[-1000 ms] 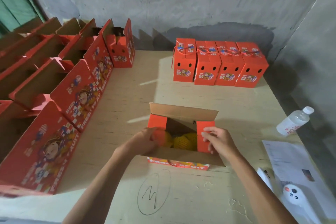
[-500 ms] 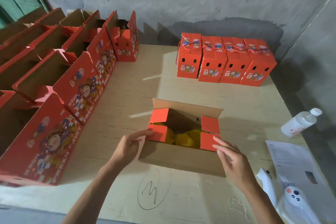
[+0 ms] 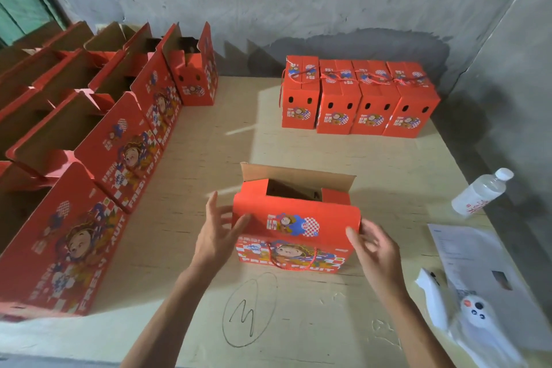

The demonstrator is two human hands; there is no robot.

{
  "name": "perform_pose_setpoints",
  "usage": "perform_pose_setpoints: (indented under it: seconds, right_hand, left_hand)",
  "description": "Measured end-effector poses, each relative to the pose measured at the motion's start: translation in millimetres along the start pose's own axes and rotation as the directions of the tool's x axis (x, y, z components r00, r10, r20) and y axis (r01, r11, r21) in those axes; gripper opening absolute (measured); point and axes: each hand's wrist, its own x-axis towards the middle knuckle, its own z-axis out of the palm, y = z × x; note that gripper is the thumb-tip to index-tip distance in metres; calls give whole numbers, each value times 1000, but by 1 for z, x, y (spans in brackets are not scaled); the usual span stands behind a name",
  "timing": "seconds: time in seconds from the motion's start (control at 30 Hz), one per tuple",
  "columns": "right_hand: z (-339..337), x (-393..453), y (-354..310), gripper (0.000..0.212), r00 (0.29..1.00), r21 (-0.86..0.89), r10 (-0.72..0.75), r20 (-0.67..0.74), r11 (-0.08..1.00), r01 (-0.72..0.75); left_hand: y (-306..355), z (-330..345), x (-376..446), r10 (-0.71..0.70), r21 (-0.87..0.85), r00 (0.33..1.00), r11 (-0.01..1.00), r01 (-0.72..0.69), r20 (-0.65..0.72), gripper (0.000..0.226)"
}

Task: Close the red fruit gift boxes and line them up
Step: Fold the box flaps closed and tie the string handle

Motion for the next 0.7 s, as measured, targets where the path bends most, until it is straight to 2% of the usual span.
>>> perform_pose_setpoints:
  seconds: [0.07, 0.1, 0.17, 0.23, 0.3, 0.43, 0.53, 0.7]
  right_hand:
    - [10, 6, -2, 37, 995, -144, -51, -90, 989, 38]
    - [15, 10, -2, 41, 988, -270, -110, -110, 960, 77]
    - [23, 19, 1, 35, 953, -533, -297, -53, 816, 225]
    - [32, 25, 4, 27, 911, -664, -411, 30, 673, 326]
    - [42, 28, 9, 22, 897, -715, -441, 12, 624, 316]
    - [50, 35, 19, 14, 882, -718, -464, -80, 641, 272]
    - [48, 40, 22, 26, 863, -701, -495, -104, 652, 289]
    - [49, 44, 13, 33, 875, -714, -474, -93, 645, 273]
  left_hand:
    - [6, 15, 1, 97, 193, 993, 978, -82, -68, 94]
    - [10, 21, 4, 175, 264, 981, 953, -149, -79, 86]
    - [17, 30, 12, 330, 486, 944, 828, -278, -23, 72]
    - [20, 40, 15, 374, 595, 924, 726, -346, 80, 55]
    - [17, 50, 14, 344, 576, 937, 753, -317, 66, 39]
    - [8, 55, 14, 345, 561, 939, 779, -280, -9, 27]
    - [3, 54, 13, 357, 572, 933, 774, -272, -40, 15]
    - [8, 63, 25, 291, 552, 952, 811, -194, -93, 16]
